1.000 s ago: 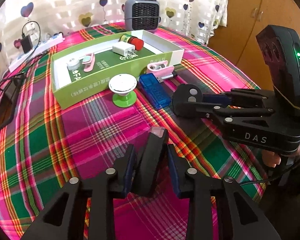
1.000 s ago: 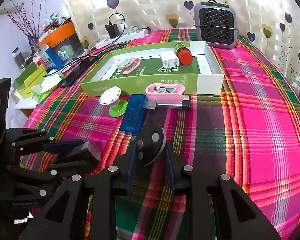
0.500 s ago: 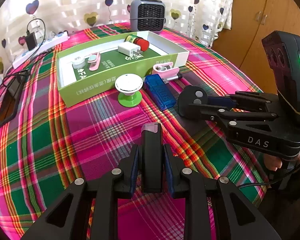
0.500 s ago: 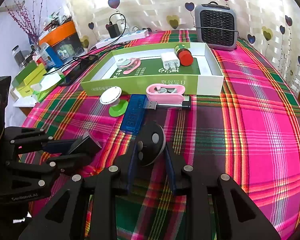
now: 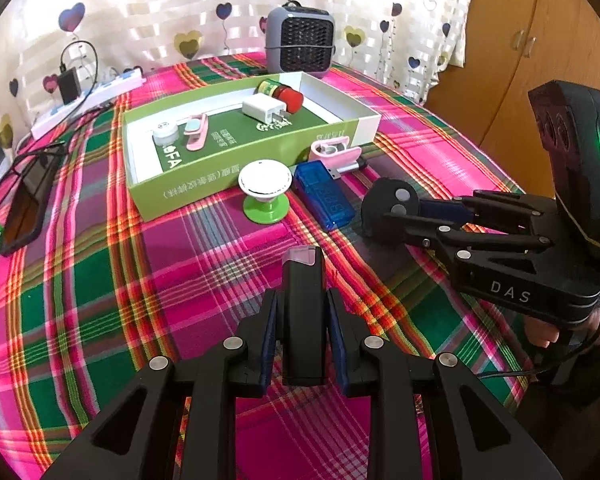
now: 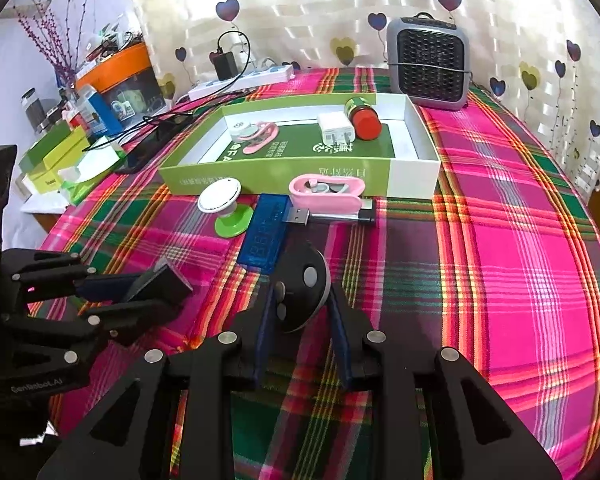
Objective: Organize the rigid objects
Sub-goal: 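Carry the black disc and black rectangular item over the green box lid, then lower the black disc and black item into the lid and open both tools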
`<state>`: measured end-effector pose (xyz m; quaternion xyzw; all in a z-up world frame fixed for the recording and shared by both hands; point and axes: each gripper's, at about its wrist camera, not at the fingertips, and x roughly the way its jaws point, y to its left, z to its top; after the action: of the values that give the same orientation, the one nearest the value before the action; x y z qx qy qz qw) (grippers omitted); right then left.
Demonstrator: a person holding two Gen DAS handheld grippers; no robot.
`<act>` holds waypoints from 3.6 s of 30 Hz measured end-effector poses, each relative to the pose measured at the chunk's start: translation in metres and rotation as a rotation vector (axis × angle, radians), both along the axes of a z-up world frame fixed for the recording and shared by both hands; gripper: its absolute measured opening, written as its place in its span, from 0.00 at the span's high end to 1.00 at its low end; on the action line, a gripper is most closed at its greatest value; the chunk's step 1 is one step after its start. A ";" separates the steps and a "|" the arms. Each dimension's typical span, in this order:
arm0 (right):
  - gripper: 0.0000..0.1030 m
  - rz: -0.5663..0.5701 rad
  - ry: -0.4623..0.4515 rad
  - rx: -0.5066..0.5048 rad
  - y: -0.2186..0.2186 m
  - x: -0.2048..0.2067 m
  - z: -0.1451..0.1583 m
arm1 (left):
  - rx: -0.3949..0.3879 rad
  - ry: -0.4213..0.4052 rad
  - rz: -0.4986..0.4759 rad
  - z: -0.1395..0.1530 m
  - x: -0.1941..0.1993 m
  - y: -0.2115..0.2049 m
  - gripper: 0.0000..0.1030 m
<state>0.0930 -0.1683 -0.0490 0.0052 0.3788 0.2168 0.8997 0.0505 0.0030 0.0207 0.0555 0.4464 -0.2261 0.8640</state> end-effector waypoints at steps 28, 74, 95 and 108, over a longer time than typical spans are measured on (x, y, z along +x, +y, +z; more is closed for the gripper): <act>0.73 0.008 -0.062 0.035 -0.005 0.020 0.035 | -0.035 -0.056 0.074 0.038 0.038 0.015 0.78; 0.73 0.133 0.020 -0.072 0.061 0.176 0.032 | -0.018 -0.007 0.215 0.013 0.145 0.031 0.78; 0.73 0.171 0.050 -0.095 0.076 0.186 0.024 | -0.021 0.017 0.229 0.004 0.151 0.032 0.78; 0.69 0.158 0.054 -0.093 0.077 0.184 0.024 | -0.007 0.013 0.246 0.005 0.149 0.033 0.77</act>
<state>0.2772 -0.0913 -0.0254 -0.0607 0.4119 0.2692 0.8684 0.1998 0.0360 0.0262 -0.0043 0.4548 -0.1203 0.8824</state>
